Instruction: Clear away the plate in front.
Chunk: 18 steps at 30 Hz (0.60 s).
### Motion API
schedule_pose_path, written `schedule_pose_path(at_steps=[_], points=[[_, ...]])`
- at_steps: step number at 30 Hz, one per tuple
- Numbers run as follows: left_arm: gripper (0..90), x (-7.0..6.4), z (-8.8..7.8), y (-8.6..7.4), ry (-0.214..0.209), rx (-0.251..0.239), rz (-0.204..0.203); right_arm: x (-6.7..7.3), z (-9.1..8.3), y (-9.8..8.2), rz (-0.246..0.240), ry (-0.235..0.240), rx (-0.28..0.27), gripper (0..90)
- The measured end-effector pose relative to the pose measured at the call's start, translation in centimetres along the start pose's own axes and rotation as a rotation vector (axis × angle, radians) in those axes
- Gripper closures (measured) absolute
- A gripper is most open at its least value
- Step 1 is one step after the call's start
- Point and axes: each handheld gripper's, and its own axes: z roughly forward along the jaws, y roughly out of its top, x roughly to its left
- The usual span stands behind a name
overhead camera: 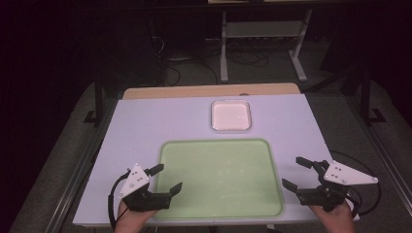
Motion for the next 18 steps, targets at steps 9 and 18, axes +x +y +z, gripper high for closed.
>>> schedule_pose_path(at_steps=[9,18], points=[[15.0,0.1,1.3,1.6,-0.045,0.018,0.023,-0.2,-0.3,0.0,0.000,-0.008,-0.007,13.9],[15.0,0.3,2.7,3.6,-0.072,0.021,0.040,0.3,0.0,0.1,-0.017,0.003,0.001,14.0]])
